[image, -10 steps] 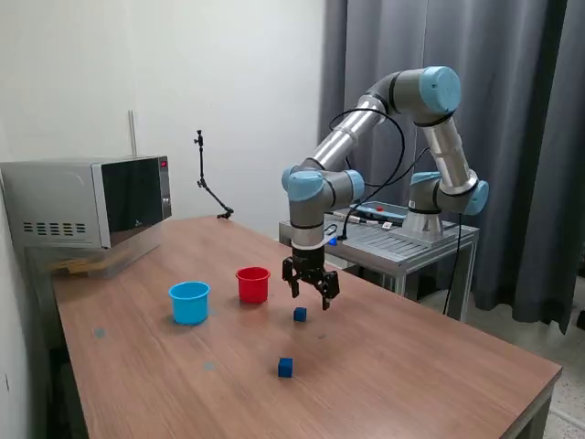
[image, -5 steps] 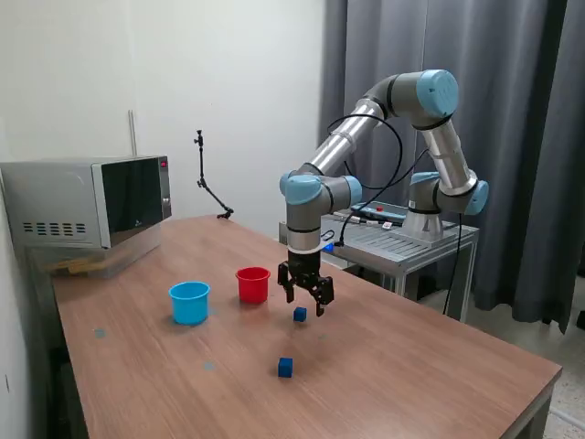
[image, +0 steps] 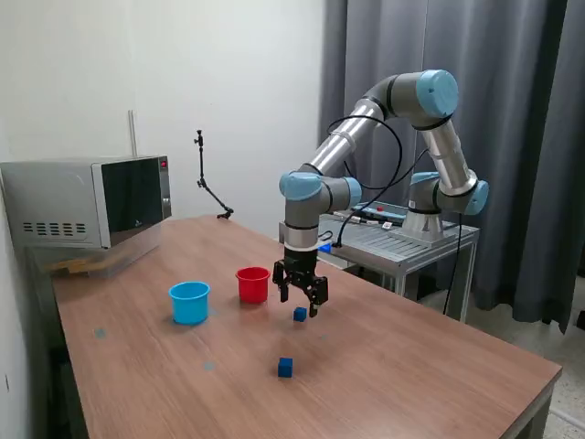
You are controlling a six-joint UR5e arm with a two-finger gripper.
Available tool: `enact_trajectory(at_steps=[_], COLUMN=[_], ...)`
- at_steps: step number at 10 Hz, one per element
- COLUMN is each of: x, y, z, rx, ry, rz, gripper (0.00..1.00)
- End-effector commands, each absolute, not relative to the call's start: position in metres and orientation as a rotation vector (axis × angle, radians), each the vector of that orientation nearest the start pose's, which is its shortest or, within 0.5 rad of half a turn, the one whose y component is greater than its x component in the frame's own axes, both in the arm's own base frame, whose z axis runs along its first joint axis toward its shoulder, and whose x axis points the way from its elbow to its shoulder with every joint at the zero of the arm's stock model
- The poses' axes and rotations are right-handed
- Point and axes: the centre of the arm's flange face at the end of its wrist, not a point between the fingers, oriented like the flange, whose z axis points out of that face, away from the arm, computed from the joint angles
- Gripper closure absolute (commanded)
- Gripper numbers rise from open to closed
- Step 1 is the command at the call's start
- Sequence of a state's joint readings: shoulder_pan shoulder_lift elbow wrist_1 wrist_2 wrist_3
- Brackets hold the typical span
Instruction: Place red objects in the red bin, and blue objects in the blue bin.
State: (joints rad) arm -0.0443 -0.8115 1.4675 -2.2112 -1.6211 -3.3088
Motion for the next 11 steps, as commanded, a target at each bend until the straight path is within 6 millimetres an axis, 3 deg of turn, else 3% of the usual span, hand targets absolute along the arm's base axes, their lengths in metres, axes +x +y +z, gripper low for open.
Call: enact_trajectory(at_steps=[1, 6, 11], x=[-0.704, -0.674, -0.67], y=[-0.097, -0.092, -0.092], z=[0.128, 0.127, 0.122], rx=[-2.304, -2.288, -2.247], ry=[2.065, 2.045, 2.087], rz=[0.033, -0.016, -0.021], gripper=[0.0, 0.0, 0.0])
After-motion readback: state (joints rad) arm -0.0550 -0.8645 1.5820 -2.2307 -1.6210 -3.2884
